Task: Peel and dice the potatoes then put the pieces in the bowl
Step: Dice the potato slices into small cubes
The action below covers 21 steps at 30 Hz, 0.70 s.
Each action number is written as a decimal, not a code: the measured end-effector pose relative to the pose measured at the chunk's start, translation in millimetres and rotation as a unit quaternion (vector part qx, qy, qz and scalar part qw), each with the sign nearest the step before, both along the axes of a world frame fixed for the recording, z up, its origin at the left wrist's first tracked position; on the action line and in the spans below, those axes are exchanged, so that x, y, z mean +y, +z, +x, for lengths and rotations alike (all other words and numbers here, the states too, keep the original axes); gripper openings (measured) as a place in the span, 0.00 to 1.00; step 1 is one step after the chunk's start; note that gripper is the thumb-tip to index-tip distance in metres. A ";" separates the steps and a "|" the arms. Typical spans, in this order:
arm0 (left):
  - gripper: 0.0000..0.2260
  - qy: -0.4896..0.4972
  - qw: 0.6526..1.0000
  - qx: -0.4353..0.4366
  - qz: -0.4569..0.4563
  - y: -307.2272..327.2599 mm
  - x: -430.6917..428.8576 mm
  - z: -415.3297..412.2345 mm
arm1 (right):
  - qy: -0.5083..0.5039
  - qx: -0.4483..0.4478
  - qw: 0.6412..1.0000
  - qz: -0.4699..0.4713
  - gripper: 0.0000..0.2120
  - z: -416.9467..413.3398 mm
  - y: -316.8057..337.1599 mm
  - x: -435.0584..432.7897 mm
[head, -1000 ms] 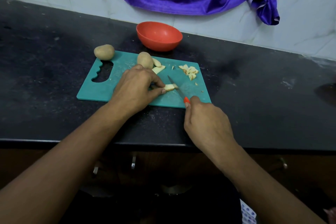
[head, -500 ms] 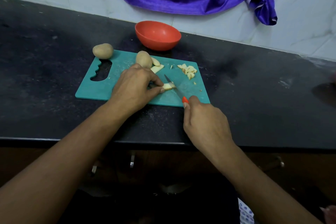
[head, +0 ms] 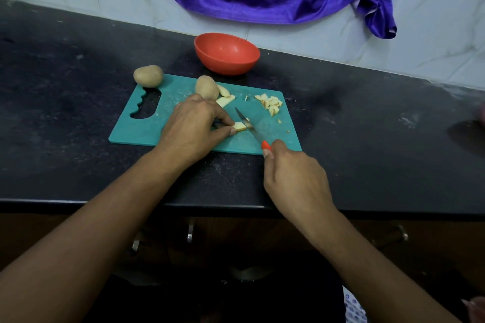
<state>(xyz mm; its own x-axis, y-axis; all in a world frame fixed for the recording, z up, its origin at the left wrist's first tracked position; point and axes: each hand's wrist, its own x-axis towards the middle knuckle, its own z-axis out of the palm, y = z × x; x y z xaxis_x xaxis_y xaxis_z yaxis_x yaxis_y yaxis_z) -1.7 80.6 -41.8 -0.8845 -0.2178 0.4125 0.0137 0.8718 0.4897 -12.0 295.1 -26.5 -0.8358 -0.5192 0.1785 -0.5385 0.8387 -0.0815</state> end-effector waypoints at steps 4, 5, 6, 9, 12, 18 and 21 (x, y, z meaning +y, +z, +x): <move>0.06 -0.001 1.000 -0.001 -0.001 -2.2 -1.3 -2.0 | 0.011 -0.007 1.000 0.014 0.12 -2.6 1.2 -0.8; 0.06 -0.001 1.000 0.000 -0.001 -2.6 -1.7 -2.4 | 0.014 -0.007 1.000 0.016 0.11 -3.4 1.2 -1.3; 0.05 -0.002 1.000 0.000 -0.001 -3.1 -2.1 -2.6 | 0.015 -0.006 1.000 0.018 0.12 -3.9 1.0 -1.9; 0.05 -0.002 1.000 -0.003 0.005 -4.2 -3.5 -3.0 | 0.016 0.003 1.000 0.016 0.13 -4.3 -0.4 -3.3; 0.05 -0.009 1.000 0.005 0.009 -4.6 -3.1 -2.5 | 0.010 -0.003 1.000 0.018 0.13 -4.2 0.4 -3.3; 0.05 -0.010 1.000 0.005 0.017 -5.9 -4.7 -3.0 | -0.007 0.000 1.000 0.016 0.12 -0.3 1.7 -2.6; 0.05 -0.009 1.000 0.005 0.018 -6.1 -4.8 -3.0 | -0.010 0.005 1.000 0.011 0.11 2.0 1.4 -1.7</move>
<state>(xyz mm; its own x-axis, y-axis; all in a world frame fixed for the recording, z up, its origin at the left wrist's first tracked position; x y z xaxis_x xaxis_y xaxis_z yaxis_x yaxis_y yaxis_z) -4.7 75.8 -47.9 -0.8847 -0.2165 0.4127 0.0343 0.8528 0.5211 -10.1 293.5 -25.1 -0.8446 -0.5057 0.1759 -0.5216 0.8512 -0.0578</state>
